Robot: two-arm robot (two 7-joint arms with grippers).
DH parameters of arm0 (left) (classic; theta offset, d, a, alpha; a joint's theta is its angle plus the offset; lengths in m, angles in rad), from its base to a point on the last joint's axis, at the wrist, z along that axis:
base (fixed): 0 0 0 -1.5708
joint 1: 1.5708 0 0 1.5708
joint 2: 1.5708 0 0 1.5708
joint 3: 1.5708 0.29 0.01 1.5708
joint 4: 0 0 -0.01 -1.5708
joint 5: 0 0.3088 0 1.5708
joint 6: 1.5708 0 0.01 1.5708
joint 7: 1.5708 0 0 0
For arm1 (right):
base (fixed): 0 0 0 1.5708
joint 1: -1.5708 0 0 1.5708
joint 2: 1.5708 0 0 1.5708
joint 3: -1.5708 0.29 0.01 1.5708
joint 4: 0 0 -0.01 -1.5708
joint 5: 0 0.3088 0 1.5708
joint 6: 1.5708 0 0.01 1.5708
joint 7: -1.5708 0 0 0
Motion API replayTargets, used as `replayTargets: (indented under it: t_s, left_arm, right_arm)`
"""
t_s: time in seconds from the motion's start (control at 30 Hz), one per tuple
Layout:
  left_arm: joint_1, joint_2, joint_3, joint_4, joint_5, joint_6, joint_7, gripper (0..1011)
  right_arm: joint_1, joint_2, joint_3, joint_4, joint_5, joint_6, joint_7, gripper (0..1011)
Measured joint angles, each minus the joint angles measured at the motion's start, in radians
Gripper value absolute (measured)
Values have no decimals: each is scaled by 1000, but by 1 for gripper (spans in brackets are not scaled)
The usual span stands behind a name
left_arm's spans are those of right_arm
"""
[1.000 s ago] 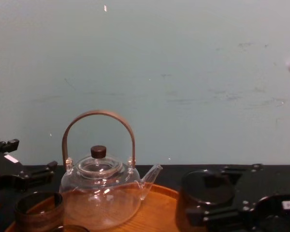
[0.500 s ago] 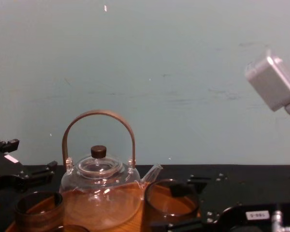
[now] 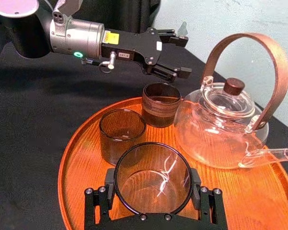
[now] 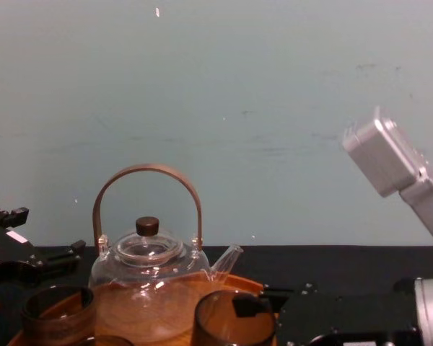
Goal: Pick up the glass from the table and place it on the tray.
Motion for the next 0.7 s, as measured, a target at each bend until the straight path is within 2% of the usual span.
replayTargets:
  t_s: [0.27, 0.7]
  left_arm:
    - [0, 0, 0, 0, 0, 0, 0, 1001]
    - [0, 0, 0, 0, 0, 0, 0, 1001]
  right_arm:
    - [1, -19, -8, 48, 7, -30, 7, 908]
    - [5, -37, -18, 85, 8, -35, 10, 908]
